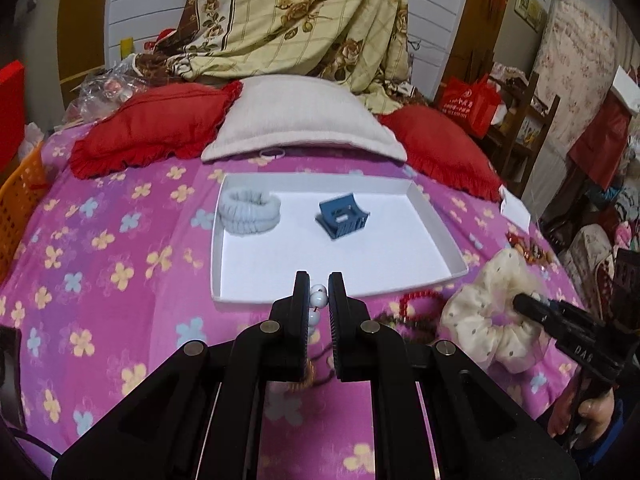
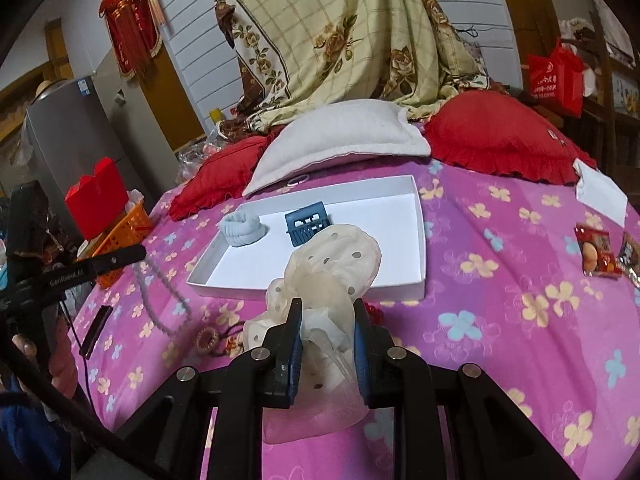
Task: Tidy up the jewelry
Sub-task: 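Carry the necklace and cream scrunchie into the tray and open both tools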
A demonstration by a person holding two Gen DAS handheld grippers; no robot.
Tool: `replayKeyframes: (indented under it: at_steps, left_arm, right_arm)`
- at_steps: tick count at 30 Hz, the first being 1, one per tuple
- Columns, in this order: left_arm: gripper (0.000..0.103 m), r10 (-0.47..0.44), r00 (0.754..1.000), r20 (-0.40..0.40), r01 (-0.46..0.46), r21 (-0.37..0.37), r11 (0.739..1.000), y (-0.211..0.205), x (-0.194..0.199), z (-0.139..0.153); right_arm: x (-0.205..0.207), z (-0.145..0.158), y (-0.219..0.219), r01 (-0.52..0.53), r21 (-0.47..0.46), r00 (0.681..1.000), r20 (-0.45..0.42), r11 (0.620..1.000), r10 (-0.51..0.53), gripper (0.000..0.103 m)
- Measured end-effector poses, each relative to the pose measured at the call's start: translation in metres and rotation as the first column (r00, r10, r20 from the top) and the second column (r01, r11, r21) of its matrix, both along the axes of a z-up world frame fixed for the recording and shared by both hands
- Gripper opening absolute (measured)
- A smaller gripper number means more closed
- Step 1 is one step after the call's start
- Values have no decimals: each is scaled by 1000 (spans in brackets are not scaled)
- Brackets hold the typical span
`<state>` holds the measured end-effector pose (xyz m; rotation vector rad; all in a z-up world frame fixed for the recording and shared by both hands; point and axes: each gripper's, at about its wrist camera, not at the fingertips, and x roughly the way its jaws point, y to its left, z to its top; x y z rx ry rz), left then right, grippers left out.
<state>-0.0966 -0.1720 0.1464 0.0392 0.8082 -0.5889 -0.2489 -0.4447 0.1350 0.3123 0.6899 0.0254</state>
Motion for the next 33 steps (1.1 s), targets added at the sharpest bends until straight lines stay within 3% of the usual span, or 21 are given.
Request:
replayKeyframes:
  at_steps: [6,9,17,20,23,25,26,27,33]
  left_arm:
    - [8,-10,1000,15,11,-62,998,-8,36,13]
    - [8,-6,999,35,8,-51,999,-16,55,13]
    - [8,86,995,-56,-82,78,994,-20,106,-49]
    - [8,123,989,-78,-115,95,989,-10,114,-65]
    - [11,130,987,-90,-122,91,988,-2,115,-68]
    - [24,132,987,-91,-125,81,989,2,112,-65]
    - [29,137,987,-87,-131,74,989,5,108,-62]
    - [36,143,986,-82,-137,67,988,7,105,-59]
    - [38,173,984,-52,-172,15,985,30,68,-36]
  right_arm:
    - [48,4,10,-2,16,1000,-3,1000,2,21]
    - [80,0,15,-4,61,1000,-7,998,4,21]
    - [156,-50,34,-6,197,991,-127,980,31,21]
    - [171,-66,36,5,218,985,-168,976,32,21]
    - [177,-72,38,16,220,982,-187,975,26,21]
    - [177,-75,37,34,218,979,-204,975,11,31]
    - [175,-74,36,42,215,979,-203,976,3,44]
    - [174,-73,34,46,213,980,-197,976,-3,49]
    - [144,-50,31,19,168,987,-163,986,9,51]
